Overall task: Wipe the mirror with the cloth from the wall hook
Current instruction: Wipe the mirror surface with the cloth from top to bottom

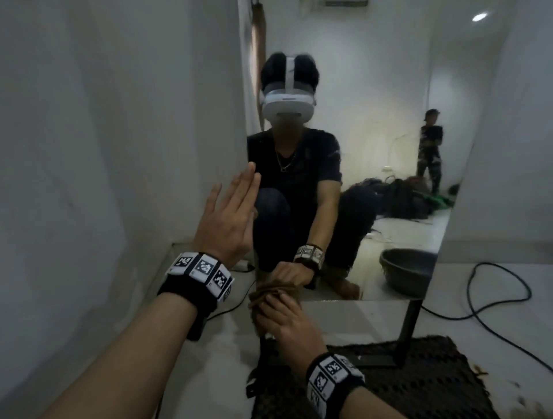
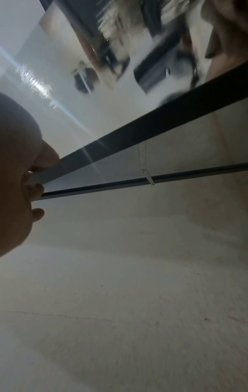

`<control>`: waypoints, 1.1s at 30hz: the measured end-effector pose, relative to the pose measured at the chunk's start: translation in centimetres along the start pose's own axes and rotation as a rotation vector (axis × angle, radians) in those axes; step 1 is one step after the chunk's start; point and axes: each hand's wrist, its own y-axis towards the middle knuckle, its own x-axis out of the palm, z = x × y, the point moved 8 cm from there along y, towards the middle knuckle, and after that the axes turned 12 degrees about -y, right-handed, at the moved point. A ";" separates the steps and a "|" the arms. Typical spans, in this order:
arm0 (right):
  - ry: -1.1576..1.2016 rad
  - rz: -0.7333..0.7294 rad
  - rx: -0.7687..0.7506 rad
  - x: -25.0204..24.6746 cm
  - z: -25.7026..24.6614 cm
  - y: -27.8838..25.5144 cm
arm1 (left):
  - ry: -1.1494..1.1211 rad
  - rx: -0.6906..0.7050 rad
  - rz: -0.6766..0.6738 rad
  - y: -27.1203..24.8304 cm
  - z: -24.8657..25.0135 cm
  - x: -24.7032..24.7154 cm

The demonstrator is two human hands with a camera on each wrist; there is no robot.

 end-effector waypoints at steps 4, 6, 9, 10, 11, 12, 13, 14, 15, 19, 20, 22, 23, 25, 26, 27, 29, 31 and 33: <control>0.164 0.261 0.197 -7.1 4.7 1.0 | 0.038 -0.017 0.076 0.0 0.7 0.4; 0.201 0.521 0.333 -13.3 9.4 2.2 | 0.036 -0.012 0.095 0.5 1.3 0.2; 0.160 0.874 0.473 -23.9 16.5 4.5 | 0.049 0.002 0.116 1.9 2.3 -0.5; 0.131 0.948 0.504 -27.2 18.8 5.5 | 0.042 -0.002 0.125 2.5 2.7 -0.9; 0.095 1.013 0.523 -30.4 21.0 6.5 | 0.036 -0.009 0.135 2.9 2.9 -1.1; 0.048 1.054 0.537 -33.2 23.0 7.7 | 0.033 -0.015 0.145 3.2 3.1 -1.3; -0.010 1.055 0.546 -35.4 24.9 8.9 | 0.032 -0.021 0.148 3.4 3.1 -1.2; -0.069 1.013 0.546 -36.9 26.5 10.3 | 0.033 -0.026 0.146 3.4 3.2 -1.1; -0.120 0.930 0.538 -37.6 27.8 11.6 | 0.033 -0.031 0.140 3.3 3.2 -1.0; -0.173 0.593 0.490 -32.8 29.0 13.2 | 0.056 -0.048 0.124 3.3 3.3 -1.0; -0.188 0.596 0.483 -31.0 28.5 11.9 | 0.061 -0.049 0.120 3.3 3.3 -1.1; -0.227 0.608 0.462 -27.0 26.6 8.4 | 0.069 -0.048 0.116 3.4 3.4 -1.1; -0.238 0.597 0.456 -24.7 25.3 6.3 | 0.070 -0.048 0.115 3.4 3.4 -1.2; -0.228 0.542 0.466 -19.7 22.7 1.8 | 0.058 -0.055 0.118 3.4 3.4 -1.2; -0.213 0.483 0.467 -17.1 21.4 -0.2 | 0.049 -0.061 0.123 3.4 3.4 -1.2; -0.198 0.397 0.447 -14.5 20.0 -2.0 | 0.043 -0.064 0.126 3.4 3.4 -1.2; -0.171 0.217 0.352 -9.5 16.7 -5.6 | 0.039 -0.064 0.133 3.3 3.6 -1.2; -0.139 0.103 0.272 -6.2 13.8 -8.8 | 0.027 -0.064 0.143 3.2 3.7 -1.2; -0.047 0.087 0.312 -5.6 13.0 -10.3 | 0.019 -0.060 0.145 3.1 3.6 -1.3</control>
